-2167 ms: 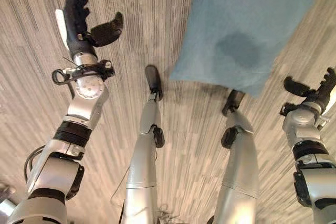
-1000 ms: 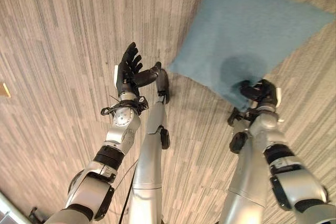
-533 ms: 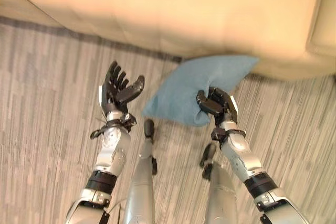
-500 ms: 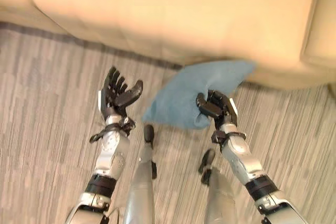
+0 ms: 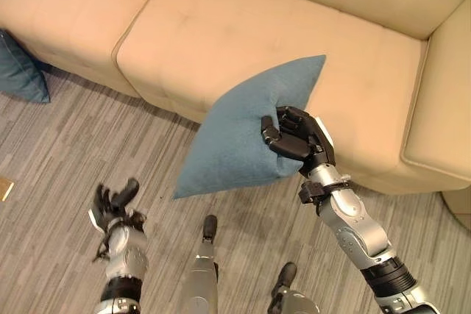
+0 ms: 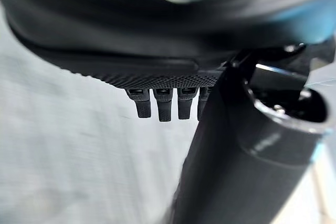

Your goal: Pick up all the scattered cushions and arrange them neatly on the sofa.

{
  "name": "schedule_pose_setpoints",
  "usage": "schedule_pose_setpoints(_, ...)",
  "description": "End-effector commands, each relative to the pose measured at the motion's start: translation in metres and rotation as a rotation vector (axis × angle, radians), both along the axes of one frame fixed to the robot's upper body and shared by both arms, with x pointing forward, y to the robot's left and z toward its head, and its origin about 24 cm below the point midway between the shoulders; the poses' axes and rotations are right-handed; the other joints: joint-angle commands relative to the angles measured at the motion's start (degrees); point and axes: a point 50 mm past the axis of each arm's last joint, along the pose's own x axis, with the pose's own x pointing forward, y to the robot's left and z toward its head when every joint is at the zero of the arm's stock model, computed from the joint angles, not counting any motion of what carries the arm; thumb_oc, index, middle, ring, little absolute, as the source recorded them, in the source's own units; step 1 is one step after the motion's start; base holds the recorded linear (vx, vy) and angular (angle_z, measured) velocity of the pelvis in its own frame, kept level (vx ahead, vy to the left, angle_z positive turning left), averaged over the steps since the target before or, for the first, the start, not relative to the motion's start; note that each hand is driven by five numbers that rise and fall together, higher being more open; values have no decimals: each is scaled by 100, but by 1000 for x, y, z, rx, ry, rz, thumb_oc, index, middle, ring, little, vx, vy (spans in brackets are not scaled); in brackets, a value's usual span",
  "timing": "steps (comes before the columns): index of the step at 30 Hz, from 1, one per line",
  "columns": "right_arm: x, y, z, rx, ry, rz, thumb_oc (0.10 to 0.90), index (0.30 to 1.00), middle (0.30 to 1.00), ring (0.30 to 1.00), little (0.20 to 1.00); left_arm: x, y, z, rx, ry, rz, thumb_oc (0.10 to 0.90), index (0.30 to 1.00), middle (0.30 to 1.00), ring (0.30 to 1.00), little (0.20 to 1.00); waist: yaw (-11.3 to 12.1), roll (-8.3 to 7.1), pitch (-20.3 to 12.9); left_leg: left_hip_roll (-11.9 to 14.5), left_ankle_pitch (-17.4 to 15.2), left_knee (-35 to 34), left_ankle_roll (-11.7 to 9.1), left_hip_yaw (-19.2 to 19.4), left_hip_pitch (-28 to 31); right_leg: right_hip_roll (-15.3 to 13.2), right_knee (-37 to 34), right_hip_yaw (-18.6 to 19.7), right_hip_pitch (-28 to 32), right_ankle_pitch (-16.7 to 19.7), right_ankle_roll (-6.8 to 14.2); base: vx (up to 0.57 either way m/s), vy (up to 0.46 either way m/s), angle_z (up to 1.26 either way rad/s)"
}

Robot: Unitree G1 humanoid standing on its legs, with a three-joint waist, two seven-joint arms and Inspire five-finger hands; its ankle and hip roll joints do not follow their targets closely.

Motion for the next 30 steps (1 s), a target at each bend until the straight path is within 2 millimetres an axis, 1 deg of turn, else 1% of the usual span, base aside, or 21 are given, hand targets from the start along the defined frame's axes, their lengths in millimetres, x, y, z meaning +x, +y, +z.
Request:
schedule_pose_setpoints(1,-24,33,80,262,-395,296,400,300,300,300,300,1,0,-3,48,-21,-70,800,900,900,900,900,-23,-54,-1788,382,-649,-240,-404,125,641,155,548,-56,87,-614,-219,20,-13,8)
schedule_pose_setpoints(2,-27,37,82,251,-401,349,400,300,300,300,300,3,0,-3,48,-23,-88,800,900,900,900,900,-15,-73,-1817,391,-661,-240,-419,141,685,172,507,-61,141,-606,-217,19,-13,8)
schedule_pose_setpoints(3,-27,37,82,251,-401,349,400,300,300,300,300,3,0,-3,47,-24,-89,800,900,900,900,900,-21,-70,-1823,386,-646,-240,-412,132,666,172,491,-70,135,-585,-214,13,-22,4)
schedule_pose_setpoints(4,-32,47,84,193,-409,472,400,300,300,300,300,11,-2,2,60,-54,-145,800,900,900,900,900,44,-98,-1864,410,-675,-240,-439,142,742,193,442,-90,240,-583,-204,0,0,0)
schedule_pose_setpoints(5,-36,53,86,162,-415,548,400,300,300,300,300,14,-2,6,68,-74,-170,800,900,900,900,900,56,-106,-1887,418,-685,-240,-447,153,776,202,416,-93,273,-570,-195,7,-11,-3)
schedule_pose_setpoints(7,-41,63,83,132,-380,677,400,300,300,300,300,21,-9,11,76,-112,-250,800,900,900,900,900,75,-104,-1935,428,-684,-240,-462,160,795,211,366,-119,334,-540,-176,-5,6,-4)
schedule_pose_setpoints(8,-41,63,83,132,-380,677,400,300,300,300,300,21,-9,11,76,-112,-250,800,900,900,900,900,66,-101,-1944,422,-670,-240,-455,149,774,209,354,-130,325,-522,-174,-16,24,-3)
schedule_pose_setpoints(9,-45,68,78,97,-351,752,400,300,300,300,300,28,-17,20,64,-185,-309,800,900,900,900,900,67,-89,-1972,420,-668,-240,-463,151,779,210,337,-143,341,-507,-164,0,0,0)
schedule_pose_setpoints(10,-45,68,78,97,-350,753,400,300,300,300,300,28,-17,20,64,-185,-309,800,900,900,900,900,65,-86,-1973,420,-668,-240,-463,149,779,211,336,-144,342,-507,-164,0,0,0)
schedule_pose_setpoints(11,-48,71,75,46,-339,798,400,300,300,300,300,31,-23,25,45,-234,-336,800,900,900,900,900,84,-87,-1995,417,-670,-240,-480,155,789,210,307,-167,382,-502,-154,0,0,0)
schedule_pose_setpoints(12,-48,71,75,46,-339,798,400,300,300,300,300,31,-23,25,45,-234,-336,800,900,900,900,900,80,-85,-1999,417,-668,-240,-480,150,784,212,303,-171,380,-500,-154,-22,10,3)
schedule_pose_setpoints(14,-50,70,71,26,-318,830,400,300,300,300,300,35,-27,32,18,-305,-341,800,900,900,900,900,94,-66,-2041,404,-662,-240,-499,135,778,211,276,-200,416,-494,-151,-12,14,4)
schedule_pose_setpoints(18,-50,74,66,21,-297,869,400,300,300,300,300,33,-21,27,-39,-329,-336,800,900,900,900,900,85,-19,-2100,409,-673,-240,-513,151,775,204,240,-191,441,-489,-151,0,7,2)
schedule_pose_setpoints(22,-49,78,62,19,-277,897,400,300,300,300,300,31,-22,23,-95,-357,-338,800,900,900,900,900,83,18,-2114,414,-677,-240,-516,175,796,205,212,-183,455,-491,-150,0,0,0)
schedule_pose_setpoints(24,-49,88,54,18,-240,925,400,300,300,300,300,45,-35,31,-111,-388,-382,800,900,900,900,900,85,35,-2104,430,-700,-240,-530,195,841,217,178,-169,496,-493,-153,-19,7,0)
schedule_pose_setpoints(25,-49,90,53,20,-231,933,400,300,300,300,300,53,-46,38,-119,-421,-427,800,900,900,900,900,77,40,-2093,427,-694,-240,-538,184,832,225,159,-179,505,-484,-146,0,0,0)
schedule_pose_setpoints(26,-49,90,53,20,-231,933,400,300,300,300,300,53,-46,38,-120,-422,-428,800,900,900,900,900,69,41,-2102,420,-679,-240,-530,172,810,223,149,-191,494,-467,-143,-49,0,0)
schedule_pose_setpoints(27,-49,95,48,31,-204,947,400,300,300,300,300,66,-69,52,-135,-485,-528,800,900,900,900,900,62,47,-2087,424,-685,-240,-539,153,796,231,138,-198,506,-476,-147,-42,0,1)
schedule_pose_setpoints(28,-50,97,45,36,-192,956,400,300,300,300,300,70,-80,60,-138,-529,-579,800,900,900,900,900,48,57,-2082,421,-684,-240,-538,143,785,224,142,-198,499,-471,-145,-49,2,3)
schedule_pose_setpoints(29,-50,97,42,42,-181,959,400,300,300,300,300,72,-88,67,-138,-565,-627,400,300,300,300,300,33,59,-2098,414,-671,-240,-527,130,755,216,134,-202,484,-455,-139,-25,12,3)
schedule_pose_setpoints(30,-51,98,38,45,-162,970,400,300,300,300,300,74,-99,76,-125,-603,-701,400,300,300,300,300,26,64,-2091,413,-687,-240,-527,143,771,212,148,-185,488,-466,-142,-23,14,4)
